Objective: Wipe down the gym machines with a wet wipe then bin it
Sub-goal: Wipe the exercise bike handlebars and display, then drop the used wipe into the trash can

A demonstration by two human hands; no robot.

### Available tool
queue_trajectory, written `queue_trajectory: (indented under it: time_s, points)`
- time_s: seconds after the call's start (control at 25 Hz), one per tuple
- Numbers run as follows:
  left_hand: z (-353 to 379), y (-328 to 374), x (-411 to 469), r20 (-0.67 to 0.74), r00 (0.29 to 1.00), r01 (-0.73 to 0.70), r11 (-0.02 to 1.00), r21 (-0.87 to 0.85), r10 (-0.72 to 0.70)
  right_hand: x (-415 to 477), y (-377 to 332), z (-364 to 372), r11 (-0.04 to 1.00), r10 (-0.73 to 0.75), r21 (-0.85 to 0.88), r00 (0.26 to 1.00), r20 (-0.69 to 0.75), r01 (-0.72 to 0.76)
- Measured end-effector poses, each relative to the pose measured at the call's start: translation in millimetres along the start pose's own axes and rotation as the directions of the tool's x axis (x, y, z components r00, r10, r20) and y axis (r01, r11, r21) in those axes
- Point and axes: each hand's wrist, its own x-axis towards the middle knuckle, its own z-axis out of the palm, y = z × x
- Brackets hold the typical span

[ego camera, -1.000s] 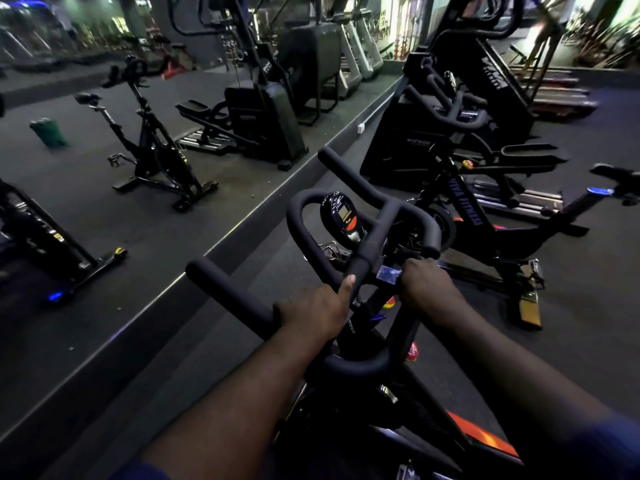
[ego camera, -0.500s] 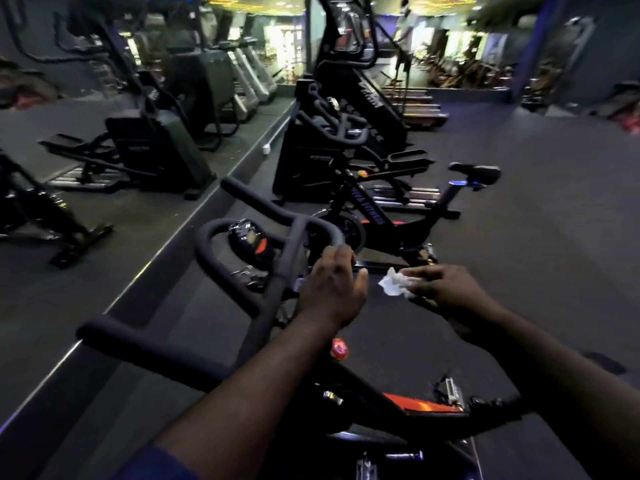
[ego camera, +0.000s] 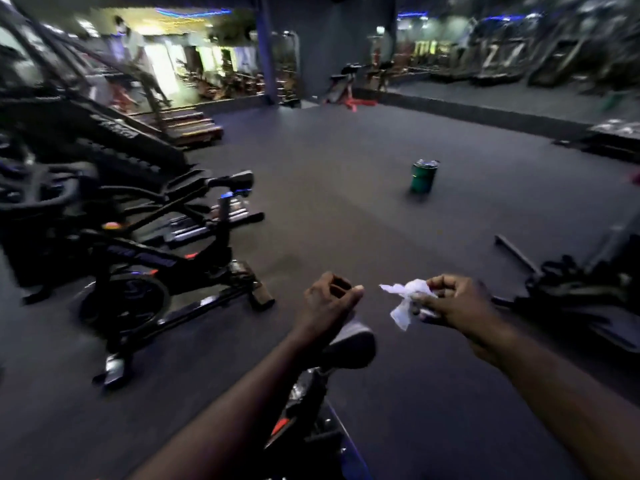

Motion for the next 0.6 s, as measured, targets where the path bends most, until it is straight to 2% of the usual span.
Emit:
queue_trajectory:
  time_s: [0.08, 0.28, 0.4, 0.48, 0.6]
  points:
    - [65.3, 18.2, 31.5, 0.043, 0.999, 0.017, 0.998, -0.067, -0.014, 26.8, 10.9, -68.0, 0.999, 0.020, 0.043, 0.996, -0.088, -0.016]
    - [193.7, 63.0, 108.5, 0.117, 0.991, 0.079, 0.986, -0.148, -0.062, 91.5, 33.1, -198.5, 0.990, 0.073, 0.131, 0.985, -0.155, -0.052]
    - [237.5, 75.7, 145.4, 0.160, 0.984, 0.101, 0.979, -0.176, -0.073, 125.8, 35.2, -242.0, 0.966, 0.152, 0.228, 0.982, -0.111, -0.124]
    - [252.4, 82.1, 170.8, 0.176, 0.982, 0.099, 0.980, -0.172, -0.069, 149.3, 35.2, -254.0, 0.964, 0.144, 0.240, 0.986, -0.089, -0.119]
    - [267.2, 94.6, 224.1, 0.162, 0.984, 0.103, 0.970, -0.218, -0.068, 197.8, 32.9, -263.6, 0.973, 0.098, 0.221, 0.984, -0.146, -0.064]
